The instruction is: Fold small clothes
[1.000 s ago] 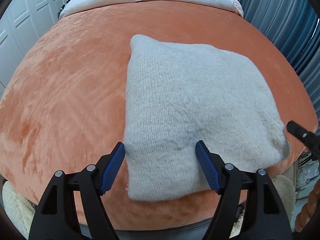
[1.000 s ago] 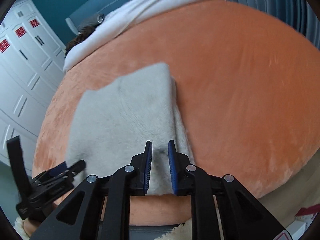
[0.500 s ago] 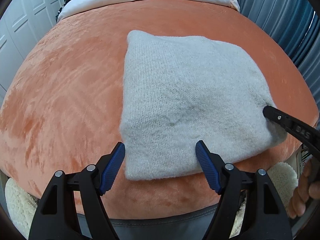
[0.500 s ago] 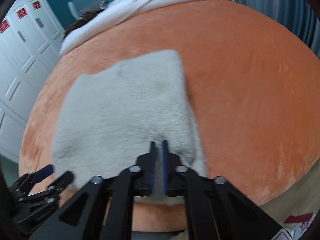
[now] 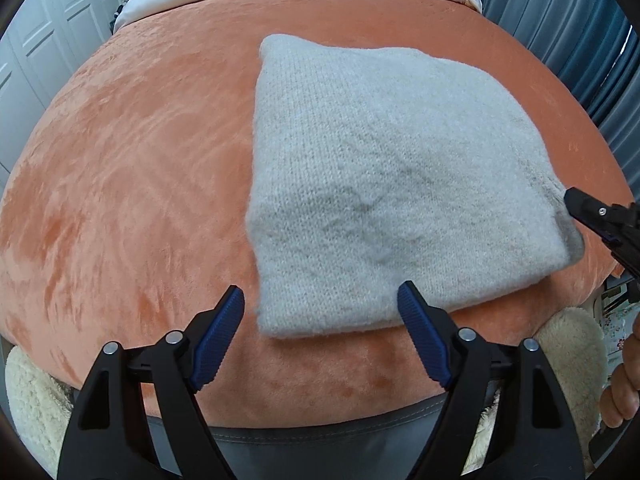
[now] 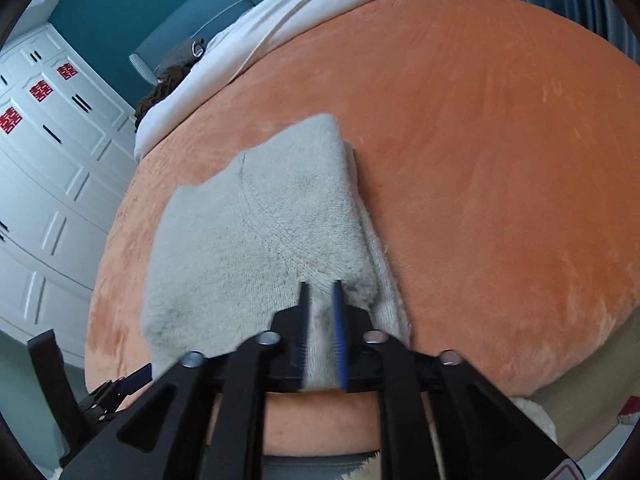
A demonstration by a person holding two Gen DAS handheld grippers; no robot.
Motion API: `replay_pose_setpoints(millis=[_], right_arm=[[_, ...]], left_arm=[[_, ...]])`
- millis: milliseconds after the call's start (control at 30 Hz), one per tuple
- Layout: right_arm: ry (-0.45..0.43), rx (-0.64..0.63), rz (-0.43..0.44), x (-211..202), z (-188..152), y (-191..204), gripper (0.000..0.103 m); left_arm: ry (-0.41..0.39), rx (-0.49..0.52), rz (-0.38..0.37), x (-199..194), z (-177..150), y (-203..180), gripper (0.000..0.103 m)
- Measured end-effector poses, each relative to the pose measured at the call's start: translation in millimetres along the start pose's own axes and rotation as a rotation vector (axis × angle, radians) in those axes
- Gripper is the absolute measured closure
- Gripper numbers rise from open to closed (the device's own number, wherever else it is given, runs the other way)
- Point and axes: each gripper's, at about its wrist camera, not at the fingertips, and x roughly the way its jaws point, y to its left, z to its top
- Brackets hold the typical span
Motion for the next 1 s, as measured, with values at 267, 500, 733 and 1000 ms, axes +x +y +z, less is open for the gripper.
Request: replay_pose_setpoints(millis=[267,500,733,1000], right_arm=[[0.092,0.078,0.011,25.1,-6.5,-12.8,0.073],[-0.143,-0.049,0.322,-67.7,23.9,46.5,0.090],[0.128,0.007,-0.051,28.1,-14.5,-26.7,0.089],[0.060,-0.019,-0.035,-9.2,5.1,-9.6,0.071]], left_arm=[[0.032,0.007,-0.028,-2.7,-18.0,-1.2,0.026],[-0.008,-0.010,-0.035,-17.4,-13.2,2.8,0.024],[0.015,-0.032,-0.041,-11.7,-13.0,6.7,0.023],[-0.039,-0.058,-0.086,-31.7,0.8,7.5,0.022]])
